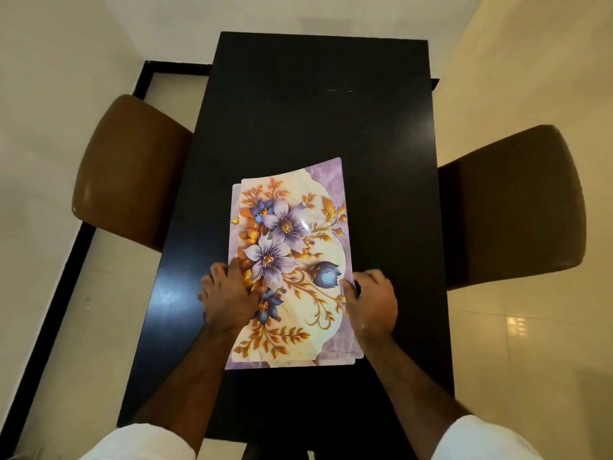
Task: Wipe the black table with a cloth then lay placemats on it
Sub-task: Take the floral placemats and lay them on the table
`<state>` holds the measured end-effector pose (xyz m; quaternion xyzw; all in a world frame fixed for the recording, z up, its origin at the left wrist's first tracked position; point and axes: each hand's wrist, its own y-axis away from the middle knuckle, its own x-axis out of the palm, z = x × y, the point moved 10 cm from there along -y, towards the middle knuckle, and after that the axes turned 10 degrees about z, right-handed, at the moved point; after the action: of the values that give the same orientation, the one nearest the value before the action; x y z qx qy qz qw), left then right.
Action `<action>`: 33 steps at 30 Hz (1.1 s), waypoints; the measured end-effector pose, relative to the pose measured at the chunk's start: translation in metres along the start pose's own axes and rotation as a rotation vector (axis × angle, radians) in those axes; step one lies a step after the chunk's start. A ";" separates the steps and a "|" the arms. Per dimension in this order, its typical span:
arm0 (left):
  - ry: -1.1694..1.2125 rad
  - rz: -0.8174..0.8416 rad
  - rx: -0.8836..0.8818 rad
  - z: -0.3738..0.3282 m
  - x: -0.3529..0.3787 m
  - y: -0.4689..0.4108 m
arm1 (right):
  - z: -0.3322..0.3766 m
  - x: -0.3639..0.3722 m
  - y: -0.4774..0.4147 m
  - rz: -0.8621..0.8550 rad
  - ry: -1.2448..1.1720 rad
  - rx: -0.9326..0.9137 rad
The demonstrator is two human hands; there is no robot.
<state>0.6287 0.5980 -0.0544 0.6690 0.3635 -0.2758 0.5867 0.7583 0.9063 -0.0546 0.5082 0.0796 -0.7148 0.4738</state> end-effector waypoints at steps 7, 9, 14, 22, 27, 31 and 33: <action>0.367 -0.025 0.028 0.002 -0.009 -0.009 | -0.019 -0.003 -0.003 0.106 -0.615 -0.033; 0.672 -0.062 0.109 -0.006 -0.023 -0.005 | -0.029 -0.017 -0.012 0.110 -0.708 -0.030; 1.089 0.033 0.234 -0.078 -0.051 -0.017 | -0.063 -0.076 -0.052 0.040 -0.868 0.077; 0.995 0.013 0.252 -0.208 -0.048 -0.114 | -0.098 -0.153 -0.164 -0.085 -0.553 0.186; 0.757 -0.083 0.250 -0.232 -0.034 -0.143 | -0.113 -0.147 -0.195 -0.126 -0.307 0.246; 0.608 -0.157 0.290 -0.237 -0.032 -0.146 | -0.120 -0.144 -0.195 -0.127 -0.194 0.259; 0.543 -0.195 0.296 -0.239 -0.035 -0.142 | -0.120 -0.145 -0.194 -0.146 -0.188 0.250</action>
<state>0.4795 0.8342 -0.0720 0.7583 0.5252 -0.1920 0.3352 0.6943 1.1689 -0.0665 0.4869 -0.0180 -0.7960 0.3591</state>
